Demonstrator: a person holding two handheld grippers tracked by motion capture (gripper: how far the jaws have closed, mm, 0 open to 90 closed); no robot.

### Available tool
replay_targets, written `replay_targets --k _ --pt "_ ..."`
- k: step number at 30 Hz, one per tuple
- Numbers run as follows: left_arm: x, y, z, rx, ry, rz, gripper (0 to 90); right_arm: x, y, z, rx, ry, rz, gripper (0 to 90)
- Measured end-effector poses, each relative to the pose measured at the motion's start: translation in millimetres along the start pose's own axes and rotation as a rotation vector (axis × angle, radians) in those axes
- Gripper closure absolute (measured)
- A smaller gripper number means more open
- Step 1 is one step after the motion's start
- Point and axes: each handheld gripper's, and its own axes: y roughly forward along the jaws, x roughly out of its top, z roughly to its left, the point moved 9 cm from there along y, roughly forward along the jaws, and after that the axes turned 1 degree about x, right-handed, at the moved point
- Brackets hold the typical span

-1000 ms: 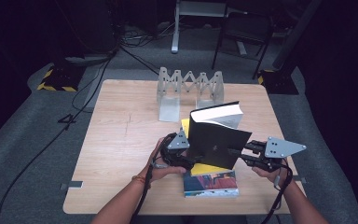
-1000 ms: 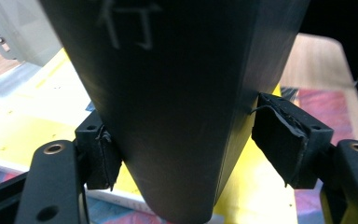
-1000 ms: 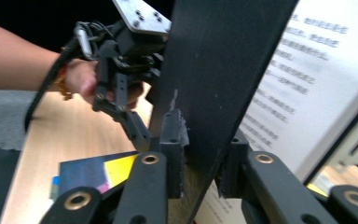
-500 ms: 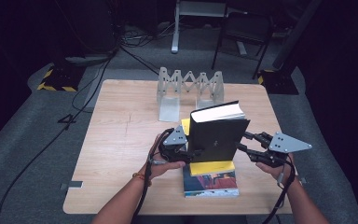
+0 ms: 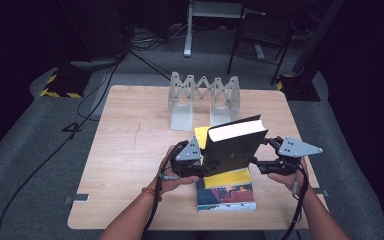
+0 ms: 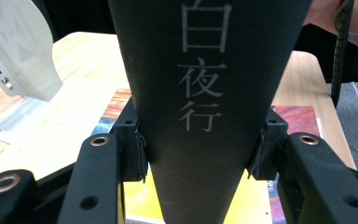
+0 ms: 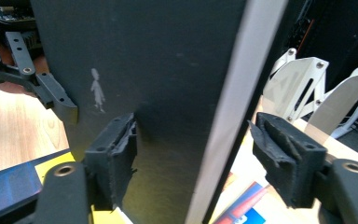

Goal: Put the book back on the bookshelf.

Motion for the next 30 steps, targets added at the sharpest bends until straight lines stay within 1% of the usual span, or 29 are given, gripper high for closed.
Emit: replay_targets --k 1,2,3,5,7,10,11,12,13,16,20,25,30 --pt "1.0 0.4 -0.4 0.003 0.007 0.002 50.4 -1.0 1.5 1.2 -0.003 -0.001 0.001 33.2" --pt "2.0 1.0 -2.1 0.004 0.003 0.0 50.4 -2.0 2.4 1.5 -0.014 -0.01 0.001 33.1" --pt "2.6 1.1 -3.1 0.005 0.01 0.002 50.4 -2.1 2.3 1.6 -0.015 -0.01 -0.005 33.5" --pt "3.2 1.3 -3.4 0.005 0.019 0.003 50.3 -2.4 1.1 1.8 -0.001 0.001 -0.007 35.6" --pt "3.1 1.3 -3.7 0.003 0.012 0.002 50.3 -2.4 0.7 2.3 -0.005 -0.001 -0.009 36.1" --pt "5.3 0.4 -3.0 0.019 0.017 -0.01 49.3 -2.2 1.2 2.5 -0.006 -0.001 -0.016 36.7" --pt "7.0 -0.2 -2.9 0.023 0.022 -0.017 49.1 -2.2 1.1 2.6 -0.003 0.0 -0.017 36.8" --pt "8.7 -0.4 -3.6 0.023 0.008 -0.024 48.8 -2.2 1.1 2.6 -0.002 0.002 -0.019 37.0" --pt "11.6 -0.8 -3.1 0.026 0.011 -0.032 48.5 -2.2 1.0 2.7 -0.001 0.003 -0.019 37.1" --pt "20.5 -2.6 -2.7 0.029 -0.001 -0.056 48.0 -2.1 0.5 3.0 0.001 0.003 -0.021 38.9" --pt "29.9 -3.8 -2.7 0.038 0.004 -0.063 47.6 -2.1 0.1 3.2 0.002 -0.001 -0.022 39.5" --pt "35.0 -3.8 -2.5 0.044 0.006 -0.068 47.9 -2.0 0.0 3.1 0.005 0.0 -0.024 39.6" --pt "42.3 -3.1 -2.4 0.05 0.001 -0.091 47.8 -1.8 0.6 2.6 0.008 0.006 -0.029 39.6"
